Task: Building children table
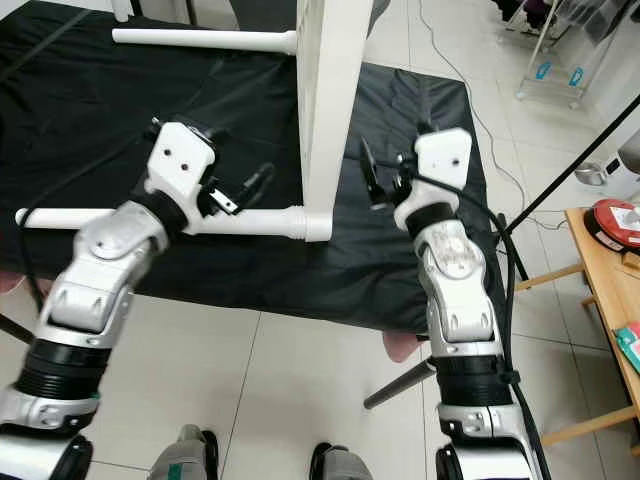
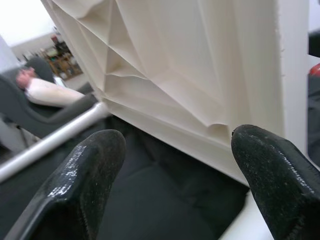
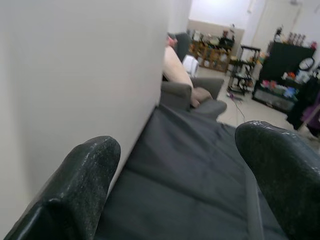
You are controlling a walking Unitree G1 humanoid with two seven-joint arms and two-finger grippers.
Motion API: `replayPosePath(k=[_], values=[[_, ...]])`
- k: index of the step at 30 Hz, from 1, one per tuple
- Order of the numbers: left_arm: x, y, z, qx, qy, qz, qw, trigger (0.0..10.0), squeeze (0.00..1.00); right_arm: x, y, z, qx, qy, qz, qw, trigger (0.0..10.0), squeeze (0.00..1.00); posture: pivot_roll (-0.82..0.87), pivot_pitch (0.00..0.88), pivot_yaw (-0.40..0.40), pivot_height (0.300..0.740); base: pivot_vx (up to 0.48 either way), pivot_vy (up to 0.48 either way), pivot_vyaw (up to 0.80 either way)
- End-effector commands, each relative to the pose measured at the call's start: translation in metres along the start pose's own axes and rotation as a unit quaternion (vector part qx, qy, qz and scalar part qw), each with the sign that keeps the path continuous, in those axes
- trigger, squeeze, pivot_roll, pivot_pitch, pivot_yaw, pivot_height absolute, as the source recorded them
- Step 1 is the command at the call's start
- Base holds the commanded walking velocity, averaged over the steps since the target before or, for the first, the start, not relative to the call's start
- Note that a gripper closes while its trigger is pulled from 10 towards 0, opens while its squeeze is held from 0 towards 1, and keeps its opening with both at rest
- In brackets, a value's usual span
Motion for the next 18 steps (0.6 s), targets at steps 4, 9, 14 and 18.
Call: replayPosePath(k=[4, 9, 14, 18], values=[[0.007, -0.013, 0.012, 0.054, 0.085, 0.023, 0.995, 10.0, 0.00, -0.037, -0.031, 0.001, 0.007, 0.035, 0.069, 0.997, 10.0, 0.00, 0.20, 0.156, -0.090, 0.740, 0.000, 0.000, 0.00], [0.006, -0.020, 0.009, 0.036, 0.097, 0.030, 0.994, 10.0, 0.00, -0.051, -0.051, 0.016, 0.042, 0.058, 0.103, 0.992, 10.0, 0.00, 0.21, 0.155, -0.093, 0.740, 0.000, 0.000, 0.00], [0.000, -0.030, -0.003, 0.013, 0.126, 0.055, 0.990, 10.0, 0.00, -0.079, -0.090, 0.052, 0.094, 0.125, 0.170, 0.973, 10.0, 0.00, 0.21, 0.145, -0.095, 0.740, 0.000, 0.000, 0.00], [0.005, -0.028, 0.010, 0.051, 0.155, 0.053, 0.985, 10.0, 0.00, -0.083, -0.095, 0.071, 0.115, 0.145, 0.179, 0.966, 10.0, 0.00, 0.22, 0.138, -0.098, 0.740, 0.000, 0.000, 0.00]])
Point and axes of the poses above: a point about 5 cm out from each wrist's last joint towards the gripper, its own y axis pointing out of the wrist towards the gripper, its own x axis along the axis of the wrist's last joint, z = x × y, the point moved 5 cm from there along y, pointing out of the wrist towards the gripper, and after that the axes turned 6 degrees about y, right-handed, at the moved point
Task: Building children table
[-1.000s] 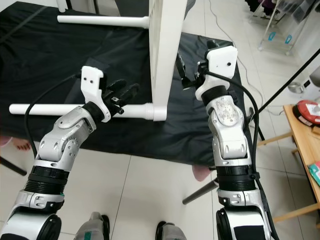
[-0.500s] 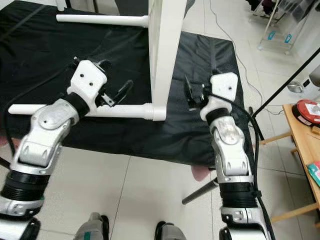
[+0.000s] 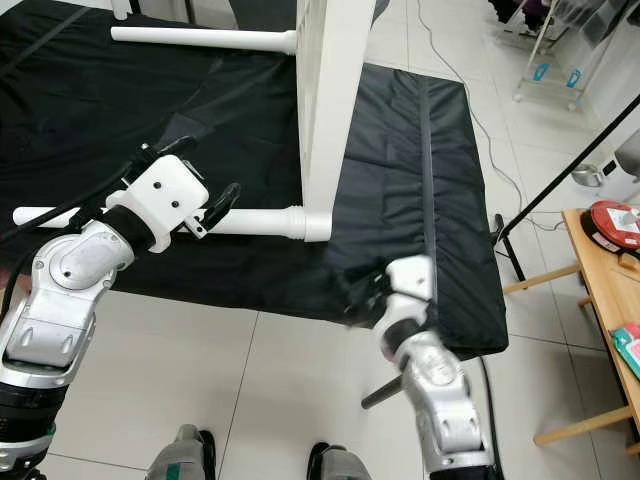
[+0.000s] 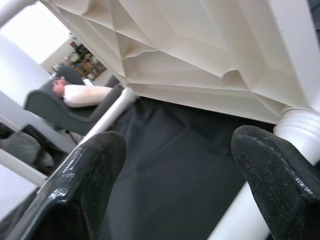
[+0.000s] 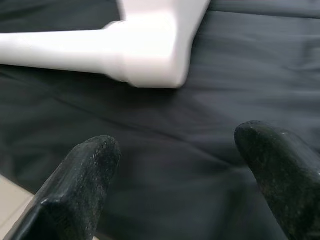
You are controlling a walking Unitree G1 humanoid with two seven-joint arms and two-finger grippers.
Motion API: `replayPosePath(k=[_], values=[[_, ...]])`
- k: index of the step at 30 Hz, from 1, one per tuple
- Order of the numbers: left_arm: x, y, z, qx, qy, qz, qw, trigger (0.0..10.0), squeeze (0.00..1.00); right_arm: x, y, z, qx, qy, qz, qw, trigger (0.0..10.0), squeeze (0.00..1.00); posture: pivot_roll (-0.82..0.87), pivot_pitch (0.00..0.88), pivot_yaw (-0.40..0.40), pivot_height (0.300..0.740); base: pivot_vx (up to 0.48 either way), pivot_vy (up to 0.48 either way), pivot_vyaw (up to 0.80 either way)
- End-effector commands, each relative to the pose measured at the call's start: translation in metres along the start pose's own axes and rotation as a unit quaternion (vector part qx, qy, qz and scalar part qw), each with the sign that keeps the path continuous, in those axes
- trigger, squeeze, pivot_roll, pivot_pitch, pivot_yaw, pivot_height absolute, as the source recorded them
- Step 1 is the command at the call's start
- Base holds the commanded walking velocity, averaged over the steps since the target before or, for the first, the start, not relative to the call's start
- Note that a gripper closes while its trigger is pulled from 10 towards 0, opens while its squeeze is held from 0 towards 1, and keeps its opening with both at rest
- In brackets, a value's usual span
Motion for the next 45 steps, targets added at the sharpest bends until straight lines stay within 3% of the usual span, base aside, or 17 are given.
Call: replayPosePath(k=[1, 4, 5, 8, 15, 19, 24, 27, 28, 29, 30, 36, 37, 38, 39, 42, 45], values=[[0.004, -0.001, 0.013, 0.050, 0.017, -0.001, 0.999, 10.0, 0.00, -0.001, -0.001, 0.003, 0.006, 0.003, 0.002, 1.000, 10.0, 0.00, 0.22, 0.138, -0.098, 0.740, 0.000, 0.000, 0.00], [0.007, -0.002, 0.022, 0.071, 0.043, -0.006, 0.997, 10.0, 0.00, -0.002, 0.003, 0.012, 0.019, 0.012, 0.003, 1.000, 10.0, 0.00, 0.23, 0.129, -0.104, 0.740, 0.000, 0.000, 0.00], [0.011, -0.005, 0.035, 0.097, 0.095, -0.006, 0.991, 10.0, 0.00, -0.004, 0.012, 0.029, 0.048, 0.052, 0.006, 0.997, 10.0, 0.00, 0.23, 0.122, -0.110, 0.740, 0.000, 0.000, 0.00], [0.009, -0.007, 0.032, 0.096, 0.120, -0.001, 0.988, 10.0, 0.00, -0.005, 0.017, 0.043, 0.072, 0.095, 0.011, 0.993, 10.0, 0.00, 0.24, 0.116, -0.114, 0.740, 0.000, 0.000, 0.00], [0.009, -0.009, 0.028, 0.093, 0.122, -0.007, 0.988, 10.0, 0.00, -0.009, 0.020, 0.066, 0.107, 0.136, 0.024, 0.985, 10.0, 0.00, 0.24, 0.109, -0.115, 0.740, 0.000, 0.000, 0.00], [0.022, -0.024, 0.065, 0.169, 0.183, -0.034, 0.968, 10.0, 0.00, -0.021, 0.023, 0.076, 0.100, 0.168, 0.044, 0.980, 10.0, 0.00, 0.25, 0.103, -0.119, 0.740, 0.000, 0.000, 0.00], [0.028, -0.034, 0.081, 0.206, 0.213, -0.039, 0.954, 10.0, 0.00, -0.023, 0.025, 0.073, 0.087, 0.173, 0.046, 0.980, 10.0, 0.00, 0.25, 0.103, -0.124, 0.740, 0.000, 0.000, 0.00], [0.039, -0.046, 0.104, 0.246, 0.260, -0.043, 0.933, 10.0, 0.00, -0.023, 0.027, 0.069, 0.082, 0.172, 0.048, 0.980, 10.0, 0.00, 0.27, 0.112, -0.137, 0.740, 0.000, 0.000, 0.00], [0.044, -0.049, 0.116, 0.255, 0.284, -0.043, 0.924, 10.0, 0.78, -0.023, 0.029, 0.065, 0.081, 0.171, 0.049, 0.981, 10.0, 0.00, 0.28, 0.114, -0.141, 0.740, 0.000, 0.000, 0.00], [0.047, -0.051, 0.123, 0.259, 0.299, -0.043, 0.918, 10.0, 0.78, -0.022, 0.030, 0.063, 0.080, 0.171, 0.050, 0.981, 10.0, 0.00, 0.28, 0.117, -0.141, 0.740, 0.000, 0.000, 0.00], [0.048, -0.050, 0.128, 0.257, 0.311, -0.040, 0.914, 10.0, 1.00, -0.022, 0.032, 0.062, 0.080, 0.169, 0.050, 0.981, 10.0, 0.00, 0.29, 0.117, -0.140, 0.740, 0.000, 0.000, 0.00], [0.052, -0.047, 0.135, 0.261, 0.330, -0.047, 0.906, 10.0, 1.00, -0.020, 0.035, 0.060, 0.079, 0.166, 0.048, 0.982, 10.0, 0.00, 0.29, 0.117, -0.133, 0.740, 0.000, 0.000, 0.00], [0.057, -0.047, 0.138, 0.270, 0.334, -0.057, 0.901, 10.0, 0.73, -0.020, 0.036, 0.060, 0.077, 0.167, 0.046, 0.982, 10.0, 0.00, 0.28, 0.118, -0.129, 0.740, 0.000, 0.000, 0.00], [0.068, -0.048, 0.144, 0.292, 0.345, -0.078, 0.889, 10.0, 0.73, -0.019, 0.037, 0.058, 0.071, 0.166, 0.044, 0.982, 10.0, 0.00, 0.28, 0.117, -0.126, 0.740, 0.000, 0.000, 0.00], [0.073, -0.047, 0.146, 0.299, 0.351, -0.086, 0.883, 10.0, 0.00, -0.019, 0.037, 0.057, 0.069, 0.167, 0.043, 0.983, 10.0, 0.00, 0.28, 0.116, -0.125, 0.740, 0.000, 0.000, 0.00], [0.075, -0.046, 0.148, 0.298, 0.362, -0.089, 0.879, 10.0, 0.00, -0.020, 0.037, 0.056, 0.068, 0.168, 0.043, 0.983, 10.0, 0.00, 0.28, 0.116, -0.125, 0.740, 0.000, 0.000, 0.00], [0.086, -0.045, 0.159, 0.306, 0.390, -0.106, 0.862, 10.0, 0.00, -0.021, 0.036, 0.057, 0.067, 0.169, 0.045, 0.982, 10.0, 0.00, 0.28, 0.121, -0.121, 0.740, 0.000, 0.000, 0.00]])
Point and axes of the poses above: a point about 5 cm out from each wrist's last joint towards the gripper, its own y axis pointing out of the wrist towards the gripper, its own x axis along the axis of the wrist's last joint, z = x × y, the point moved 5 cm from there along y, pointing out of the wrist towards the gripper, and after that the axes turned 6 degrees about y, right-handed, at the moved point
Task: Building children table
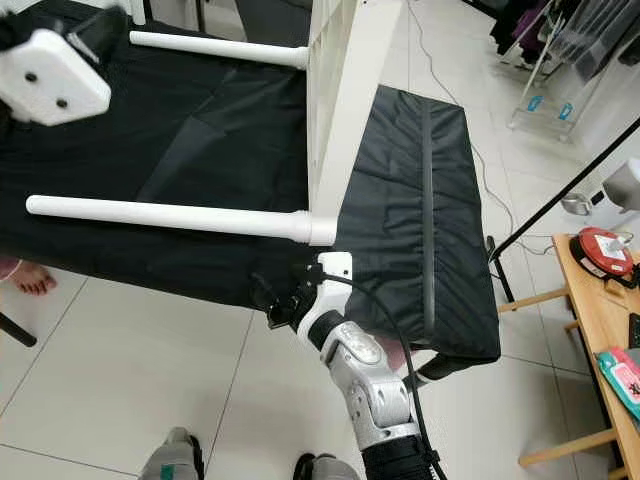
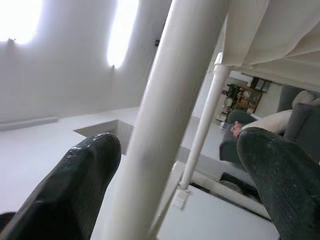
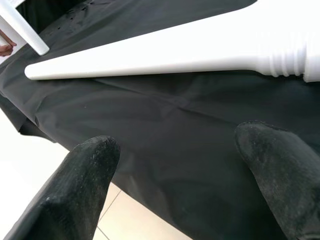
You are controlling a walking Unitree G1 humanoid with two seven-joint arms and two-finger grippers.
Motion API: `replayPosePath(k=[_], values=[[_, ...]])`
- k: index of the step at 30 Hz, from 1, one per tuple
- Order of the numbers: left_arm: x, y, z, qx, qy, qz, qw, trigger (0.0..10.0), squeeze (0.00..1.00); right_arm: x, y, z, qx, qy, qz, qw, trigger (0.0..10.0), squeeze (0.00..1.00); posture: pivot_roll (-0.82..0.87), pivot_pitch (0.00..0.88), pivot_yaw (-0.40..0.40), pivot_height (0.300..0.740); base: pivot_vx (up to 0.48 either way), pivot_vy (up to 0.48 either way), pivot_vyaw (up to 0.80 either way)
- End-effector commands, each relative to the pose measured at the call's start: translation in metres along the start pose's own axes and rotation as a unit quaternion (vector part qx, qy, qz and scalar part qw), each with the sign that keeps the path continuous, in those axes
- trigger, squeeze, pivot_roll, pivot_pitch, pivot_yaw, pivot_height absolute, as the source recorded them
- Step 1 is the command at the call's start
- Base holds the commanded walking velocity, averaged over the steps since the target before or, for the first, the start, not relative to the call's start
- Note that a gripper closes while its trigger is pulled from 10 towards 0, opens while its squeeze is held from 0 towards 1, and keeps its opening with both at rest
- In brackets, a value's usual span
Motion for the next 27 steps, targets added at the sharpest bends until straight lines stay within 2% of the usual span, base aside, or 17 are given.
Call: replayPosePath(k=[1, 6, 9, 16, 19, 20, 22, 23, 25, 26, 27], values=[[0.001, -0.002, 0.028, 0.137, 0.015, 0.001, 0.991, 10.0, 0.00, -0.004, -0.005, -0.009, -0.018, 0.007, 0.005, 1.000, 10.0, 0.00, 0.28, 0.121, -0.121, 0.740, 0.000, 0.000, 0.00], [0.004, 0.004, 0.035, 0.136, 0.030, -0.020, 0.990, 10.0, 0.00, -0.005, -0.005, -0.010, -0.019, 0.009, 0.005, 1.000, 10.0, 0.00, 0.28, 0.122, -0.119, 0.740, 0.000, 0.000, 0.00], [-0.004, 0.020, 0.025, 0.087, 0.044, -0.021, 0.995, 10.0, 0.00, -0.003, -0.002, -0.010, -0.018, 0.010, 0.003, 1.000, 10.0, 0.00, 0.29, 0.125, -0.120, 0.740, 0.000, 0.000, 0.00], [-0.009, 0.028, 0.023, 0.069, 0.063, -0.020, 0.995, 10.0, 0.00, -0.002, -0.001, -0.009, -0.016, 0.010, 0.001, 1.000, 10.0, 0.00, 0.29, 0.124, -0.119, 0.740, 0.000, 0.000, 0.00], [-0.013, 0.039, 0.017, 0.045, 0.070, -0.019, 0.996, 10.0, 0.00, -0.001, -0.001, -0.009, -0.018, 0.011, -0.002, 1.000, 10.0, 0.00, 0.28, 0.124, -0.113, 0.740, 0.000, 0.000, 0.00], [-0.013, 0.045, 0.018, 0.044, 0.071, -0.020, 0.996, 9.3, 0.00, -0.002, -0.002, -0.010, -0.020, 0.012, -0.002, 1.000, 10.0, 0.00, 0.28, 0.124, -0.113, 0.740, 0.000, 0.000, 0.00], [-0.013, 0.048, 0.019, 0.046, 0.072, -0.021, 0.996, 9.3, 0.00, -0.002, -0.003, -0.010, -0.021, 0.012, -0.002, 1.000, 10.0, 0.00, 0.28, 0.124, -0.113, 0.740, 0.000, 0.000, 0.00], [-0.013, 0.051, 0.021, 0.052, 0.071, -0.024, 0.996, 8.1, 0.00, -0.003, -0.003, -0.010, -0.022, 0.012, -0.002, 1.000, 10.0, 0.00, 0.28, 0.124, -0.113, 0.740, 0.000, 0.000, 0.00], [-0.013, 0.052, 0.023, 0.061, 0.070, -0.022, 0.995, 7.7, 0.00, -0.003, -0.003, -0.010, -0.022, 0.012, -0.002, 1.000, 10.0, 0.00, 0.28, 0.124, -0.113, 0.740, 0.000, 0.000, 0.00], [-0.014, 0.054, 0.024, 0.066, 0.072, -0.021, 0.995, 5.0, 0.00, -0.002, -0.002, -0.010, -0.022, 0.013, -0.003, 1.000, 10.0, 0.00, 0.28, 0.124, -0.113, 0.740, 0.000, 0.000, 0.00], [-0.014, 0.054, 0.024, 0.066, 0.072, -0.021, 0.995, 5.0, 0.00, -0.002, -0.002, -0.010, -0.022, 0.013, -0.003, 1.000, 10.0, 0.00, 0.28, 0.124, -0.113, 0.740, 0.000, 0.000, 0.00]])
Point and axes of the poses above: a point about 5 cm out from each wrist's last joint towards the gripper, its own y axis pointing out of the wrist towards the gripper, its own x axis along the axis of the wrist's last joint, z = x × y, the point moved 5 cm from there along y, pointing out of the wrist towards the gripper, and after that the axes turned 6 degrees about y, right-handed, at the moved point
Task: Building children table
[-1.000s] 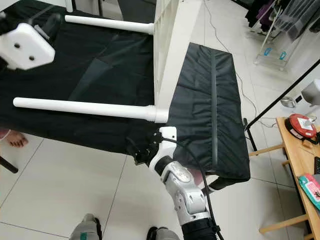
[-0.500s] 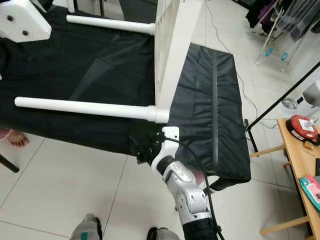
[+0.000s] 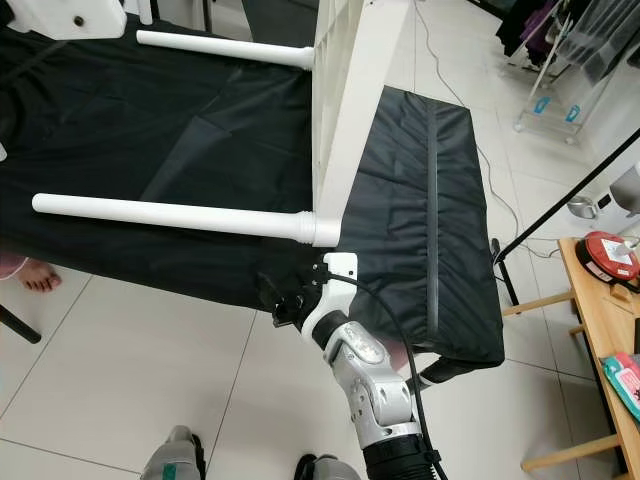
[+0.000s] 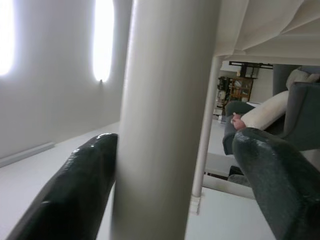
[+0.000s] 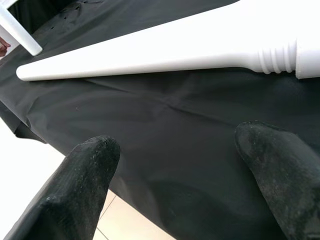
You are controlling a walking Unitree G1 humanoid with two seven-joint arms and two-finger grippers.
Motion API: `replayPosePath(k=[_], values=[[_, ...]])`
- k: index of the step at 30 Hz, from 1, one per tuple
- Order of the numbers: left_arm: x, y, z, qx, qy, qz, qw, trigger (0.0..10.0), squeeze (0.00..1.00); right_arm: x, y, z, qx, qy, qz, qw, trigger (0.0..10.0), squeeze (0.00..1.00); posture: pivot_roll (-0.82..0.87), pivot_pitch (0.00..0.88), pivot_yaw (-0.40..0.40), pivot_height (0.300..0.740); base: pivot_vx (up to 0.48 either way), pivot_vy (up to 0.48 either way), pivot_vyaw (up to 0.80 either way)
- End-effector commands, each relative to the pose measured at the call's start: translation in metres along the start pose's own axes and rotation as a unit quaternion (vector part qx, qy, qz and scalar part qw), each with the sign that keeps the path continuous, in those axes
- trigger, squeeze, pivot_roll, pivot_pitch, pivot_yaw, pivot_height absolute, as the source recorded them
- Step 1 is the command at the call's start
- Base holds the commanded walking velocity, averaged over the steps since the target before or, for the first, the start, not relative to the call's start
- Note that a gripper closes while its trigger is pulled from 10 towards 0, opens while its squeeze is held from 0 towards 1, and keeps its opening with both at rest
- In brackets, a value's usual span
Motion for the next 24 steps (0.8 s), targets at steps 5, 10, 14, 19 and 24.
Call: replayPosePath(k=[5, 10, 14, 19, 24], values=[[0.000, 0.004, 0.031, 0.122, 0.018, 0.003, 0.992, 0.0, 0.00, 0.000, -0.001, -0.003, -0.009, 0.006, -0.003, 1.000, 10.0, 0.00, 0.28, 0.124, -0.113, 0.740, 0.000, 0.000, 0.00], [-0.007, 0.006, 0.032, 0.124, 0.014, 0.013, 0.992, 0.0, 0.00, -0.002, -0.002, -0.005, -0.011, 0.006, -0.002, 1.000, 10.0, 0.00, 0.28, 0.120, -0.105, 0.740, 0.000, 0.000, 0.00], [-0.009, 0.010, 0.039, 0.148, 0.004, 0.016, 0.989, 0.0, 0.00, -0.002, 0.000, -0.004, -0.008, 0.006, -0.001, 1.000, 10.0, 0.00, 0.28, 0.118, -0.108, 0.740, 0.000, 0.000, 0.00], [-0.009, 0.012, 0.054, 0.190, -0.017, 0.017, 0.981, 0.0, 0.00, -0.004, 0.001, -0.005, -0.009, 0.006, 0.001, 1.000, 10.0, 0.00, 0.28, 0.118, -0.108, 0.740, 0.000, 0.000, 0.00], [-0.010, 0.014, 0.068, 0.246, -0.082, 0.017, 0.966, 0.0, 0.00, -0.011, 0.000, -0.008, -0.016, 0.009, 0.011, 1.000, 10.0, 0.00, 0.28, 0.109, -0.107, 0.740, 0.000, 0.000, 0.00]])
Point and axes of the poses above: a point about 5 cm out from each wrist's last joint towards the gripper, its own y axis pointing out of the wrist towards the gripper, its own x axis along the axis of the wrist's last joint, z = x × y, the point moved 5 cm from there along y, pointing out of the wrist towards the gripper, and after that the axes turned 6 degrees about y, right-handed, at the moved point
